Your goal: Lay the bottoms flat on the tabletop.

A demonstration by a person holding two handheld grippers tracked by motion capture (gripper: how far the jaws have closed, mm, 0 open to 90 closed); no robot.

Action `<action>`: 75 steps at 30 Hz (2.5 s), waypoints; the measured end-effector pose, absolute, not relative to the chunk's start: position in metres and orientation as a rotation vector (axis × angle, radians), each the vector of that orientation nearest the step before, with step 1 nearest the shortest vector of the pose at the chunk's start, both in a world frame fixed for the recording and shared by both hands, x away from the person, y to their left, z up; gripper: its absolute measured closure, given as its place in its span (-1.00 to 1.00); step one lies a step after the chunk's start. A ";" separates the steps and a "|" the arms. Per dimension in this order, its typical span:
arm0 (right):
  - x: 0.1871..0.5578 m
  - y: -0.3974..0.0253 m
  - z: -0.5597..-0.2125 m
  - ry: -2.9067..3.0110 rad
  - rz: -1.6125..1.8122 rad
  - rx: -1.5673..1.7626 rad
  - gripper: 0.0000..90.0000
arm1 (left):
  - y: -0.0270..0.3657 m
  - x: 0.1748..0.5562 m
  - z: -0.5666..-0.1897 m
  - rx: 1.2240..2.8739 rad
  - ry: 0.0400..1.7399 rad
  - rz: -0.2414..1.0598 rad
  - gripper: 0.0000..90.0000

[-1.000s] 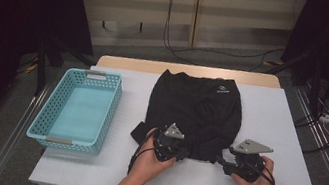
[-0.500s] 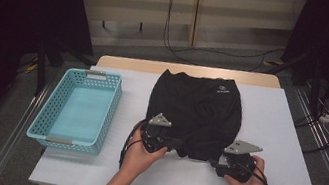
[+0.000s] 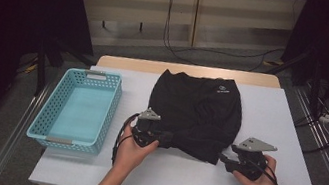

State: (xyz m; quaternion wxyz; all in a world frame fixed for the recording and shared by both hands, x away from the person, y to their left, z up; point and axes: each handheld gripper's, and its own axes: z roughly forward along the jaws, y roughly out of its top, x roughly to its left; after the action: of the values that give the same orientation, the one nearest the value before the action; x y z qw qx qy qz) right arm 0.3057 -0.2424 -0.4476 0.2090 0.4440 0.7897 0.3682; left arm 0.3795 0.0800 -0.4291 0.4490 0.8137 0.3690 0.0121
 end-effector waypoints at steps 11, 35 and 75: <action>0.311 -0.225 -0.453 2.278 1.012 1.202 0.13 | 0.088 0.383 -0.431 2.004 0.938 0.043 0.96; 0.295 -0.206 -0.456 2.394 1.023 1.081 0.50 | 0.080 0.377 -0.427 2.017 0.898 0.032 0.96; 0.290 -0.227 -0.451 2.463 1.044 1.048 1.00 | 0.072 0.369 -0.423 2.037 0.854 -0.018 0.93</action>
State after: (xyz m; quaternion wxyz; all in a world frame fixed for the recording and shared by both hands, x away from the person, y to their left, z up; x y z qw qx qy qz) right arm 0.2898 -0.2265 -0.4509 0.1338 0.3613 0.8496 0.3602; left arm 0.3690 0.0718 -0.4235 0.4498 0.8236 0.3453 -0.0075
